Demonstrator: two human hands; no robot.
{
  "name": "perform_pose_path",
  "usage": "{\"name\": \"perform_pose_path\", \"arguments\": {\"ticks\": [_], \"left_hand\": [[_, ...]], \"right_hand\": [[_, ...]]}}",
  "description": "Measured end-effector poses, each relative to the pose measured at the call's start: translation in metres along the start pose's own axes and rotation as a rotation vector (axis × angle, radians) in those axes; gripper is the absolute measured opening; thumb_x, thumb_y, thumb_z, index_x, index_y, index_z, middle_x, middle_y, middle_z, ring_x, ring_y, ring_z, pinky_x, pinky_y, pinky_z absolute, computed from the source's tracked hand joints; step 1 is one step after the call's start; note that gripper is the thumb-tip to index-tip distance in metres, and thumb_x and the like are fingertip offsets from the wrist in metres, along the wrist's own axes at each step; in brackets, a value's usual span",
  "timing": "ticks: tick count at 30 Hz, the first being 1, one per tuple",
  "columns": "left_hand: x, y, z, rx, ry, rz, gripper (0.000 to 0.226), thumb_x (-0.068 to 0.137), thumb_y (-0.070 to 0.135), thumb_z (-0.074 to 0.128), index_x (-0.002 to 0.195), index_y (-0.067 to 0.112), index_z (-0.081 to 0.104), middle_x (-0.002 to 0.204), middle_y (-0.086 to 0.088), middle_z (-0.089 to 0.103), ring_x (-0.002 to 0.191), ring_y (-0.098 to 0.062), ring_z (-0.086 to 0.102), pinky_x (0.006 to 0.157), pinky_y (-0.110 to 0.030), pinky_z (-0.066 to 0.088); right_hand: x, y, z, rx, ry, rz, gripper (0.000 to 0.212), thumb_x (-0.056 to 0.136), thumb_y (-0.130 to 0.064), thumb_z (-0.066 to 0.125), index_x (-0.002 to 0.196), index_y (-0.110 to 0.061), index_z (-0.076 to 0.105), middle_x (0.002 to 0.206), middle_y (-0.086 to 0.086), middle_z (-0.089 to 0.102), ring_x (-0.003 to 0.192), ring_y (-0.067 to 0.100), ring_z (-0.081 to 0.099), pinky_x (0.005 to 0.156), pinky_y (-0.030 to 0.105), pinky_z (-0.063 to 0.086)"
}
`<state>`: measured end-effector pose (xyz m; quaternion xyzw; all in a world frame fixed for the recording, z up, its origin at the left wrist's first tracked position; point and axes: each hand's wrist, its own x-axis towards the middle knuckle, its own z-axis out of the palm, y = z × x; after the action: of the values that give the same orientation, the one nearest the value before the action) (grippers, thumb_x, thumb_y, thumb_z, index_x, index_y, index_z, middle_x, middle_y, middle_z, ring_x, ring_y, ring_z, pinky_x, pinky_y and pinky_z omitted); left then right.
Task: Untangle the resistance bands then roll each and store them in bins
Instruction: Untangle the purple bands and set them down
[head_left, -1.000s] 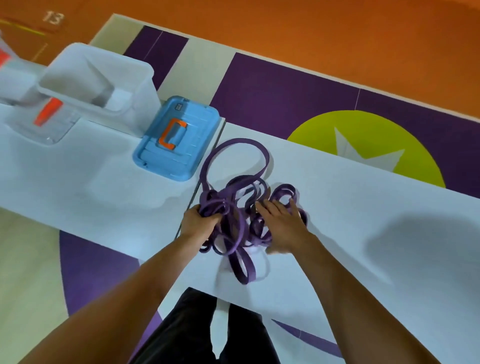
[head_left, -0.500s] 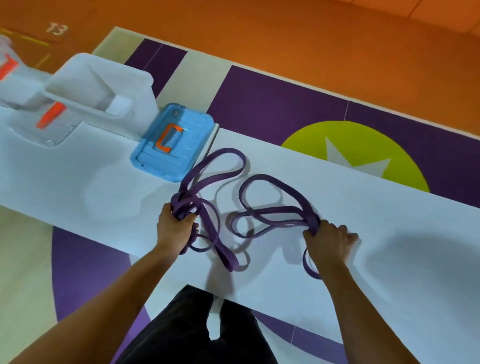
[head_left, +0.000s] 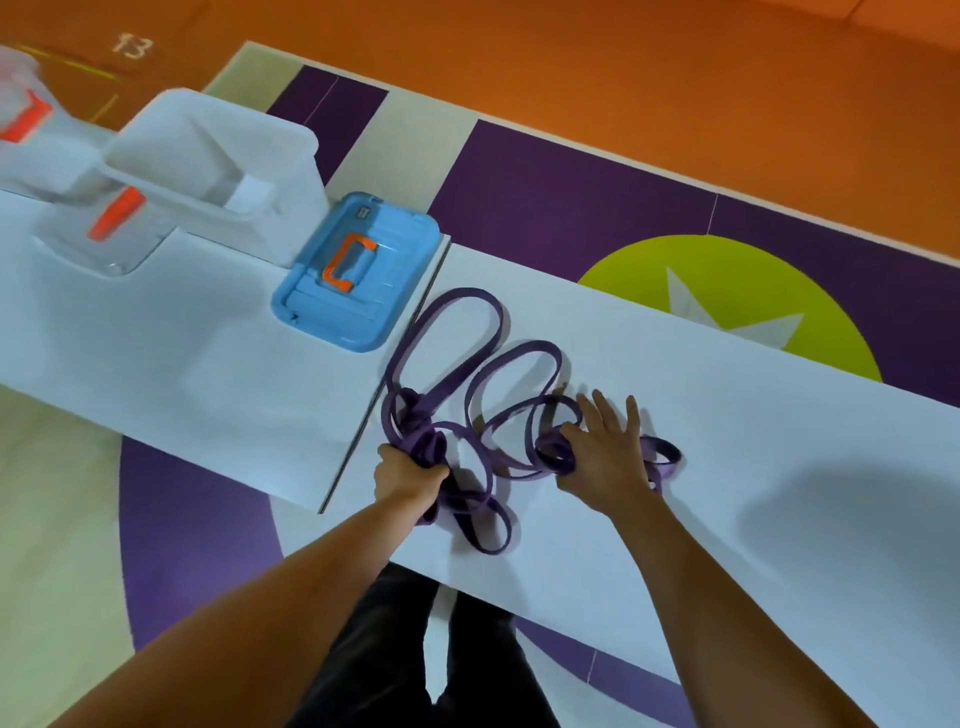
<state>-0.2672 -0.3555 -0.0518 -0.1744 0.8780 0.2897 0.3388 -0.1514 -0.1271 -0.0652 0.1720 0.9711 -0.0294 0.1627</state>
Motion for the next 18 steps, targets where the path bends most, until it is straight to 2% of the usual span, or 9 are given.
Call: {"name": "perform_pose_path", "arguments": {"ticks": [2, 4, 7, 9, 11, 12, 14, 16, 18], "left_hand": [[-0.003, 0.003, 0.009, 0.005, 0.033, -0.008, 0.062, 0.076, 0.03, 0.082, 0.121, 0.009, 0.045, 0.117, -0.012, 0.057, 0.101, -0.038, 0.065, 0.079, -0.044, 0.06], [-0.004, 0.005, 0.02, 0.013, 0.051, -0.001, 0.061, 0.076, 0.033, 0.082, 0.119, 0.011, 0.045, 0.115, -0.008, 0.051, 0.1, -0.037, 0.064, 0.081, -0.049, 0.06], [-0.001, 0.008, 0.029, 0.024, 0.082, 0.022, 0.047, 0.081, 0.026, 0.076, 0.114, 0.012, 0.046, 0.114, -0.009, 0.06, 0.102, -0.035, 0.065, 0.087, -0.05, 0.058], [0.004, 0.007, 0.03, 0.017, 0.089, 0.019, 0.038, 0.08, 0.023, 0.073, 0.107, 0.015, 0.047, 0.106, -0.008, 0.064, 0.095, -0.034, 0.068, 0.083, -0.048, 0.06], [0.008, 0.001, 0.027, -0.009, 0.071, -0.013, 0.031, 0.079, 0.021, 0.071, 0.1, 0.016, 0.05, 0.095, -0.005, 0.066, 0.083, -0.032, 0.07, 0.076, -0.046, 0.063], [0.01, -0.002, 0.025, -0.02, 0.066, -0.017, 0.025, 0.079, 0.02, 0.07, 0.096, 0.017, 0.053, 0.09, -0.004, 0.066, 0.078, -0.031, 0.07, 0.072, -0.045, 0.063], [0.009, -0.007, 0.018, -0.039, 0.07, 0.0, 0.013, 0.08, 0.015, 0.069, 0.086, 0.018, 0.058, 0.081, -0.003, 0.066, 0.068, -0.028, 0.068, 0.063, -0.04, 0.063], [0.007, -0.012, 0.008, -0.036, 0.082, 0.047, 0.009, 0.082, 0.013, 0.069, 0.086, 0.018, 0.062, 0.076, -0.002, 0.066, 0.064, -0.023, 0.065, 0.056, -0.033, 0.057], [0.006, -0.016, -0.003, -0.017, 0.098, 0.104, 0.012, 0.081, 0.012, 0.071, 0.091, 0.015, 0.066, 0.076, -0.002, 0.068, 0.067, -0.023, 0.066, 0.057, -0.031, 0.054]], "right_hand": [[0.005, -0.001, -0.001, 0.036, -0.038, 0.027, 0.058, 0.07, -0.038, 0.082, 0.122, -0.02, 0.066, 0.145, 0.016, 0.051, 0.131, 0.039, 0.052, 0.118, 0.058, 0.028], [0.01, -0.004, -0.001, 0.064, -0.066, 0.067, 0.055, 0.079, -0.032, 0.076, 0.128, -0.016, 0.058, 0.132, 0.012, 0.052, 0.112, 0.035, 0.059, 0.105, 0.046, 0.04], [0.009, -0.012, 0.005, 0.106, 0.0, 0.136, 0.061, 0.076, -0.024, 0.08, 0.128, -0.011, 0.051, 0.116, 0.012, 0.057, 0.095, 0.033, 0.062, 0.088, 0.043, 0.048], [0.006, -0.016, 0.012, 0.231, 0.012, 0.175, 0.079, 0.074, -0.017, 0.083, 0.141, -0.014, 0.04, 0.12, 0.012, 0.056, 0.101, 0.035, 0.063, 0.085, 0.046, 0.052], [0.004, -0.021, 0.019, 0.265, -0.039, 0.164, 0.102, 0.075, -0.019, 0.083, 0.157, -0.02, 0.021, 0.129, 0.009, 0.053, 0.111, 0.034, 0.06, 0.09, 0.046, 0.053], [0.003, -0.025, 0.02, 0.235, -0.078, 0.157, 0.101, 0.077, -0.021, 0.082, 0.158, -0.021, 0.021, 0.13, 0.007, 0.054, 0.114, 0.033, 0.06, 0.093, 0.046, 0.052], [0.0, -0.033, 0.021, 0.146, -0.142, 0.173, 0.075, 0.082, -0.025, 0.076, 0.147, -0.02, 0.041, 0.124, 0.006, 0.058, 0.112, 0.031, 0.06, 0.096, 0.043, 0.049], [-0.006, -0.041, 0.02, 0.148, -0.125, 0.209, 0.045, 0.083, -0.024, 0.073, 0.126, -0.017, 0.059, 0.112, 0.006, 0.062, 0.104, 0.032, 0.062, 0.092, 0.042, 0.049], [-0.014, -0.042, 0.021, 0.196, -0.107, 0.256, 0.038, 0.085, -0.025, 0.072, 0.121, -0.017, 0.063, 0.106, 0.006, 0.062, 0.099, 0.032, 0.063, 0.088, 0.041, 0.049]]}}
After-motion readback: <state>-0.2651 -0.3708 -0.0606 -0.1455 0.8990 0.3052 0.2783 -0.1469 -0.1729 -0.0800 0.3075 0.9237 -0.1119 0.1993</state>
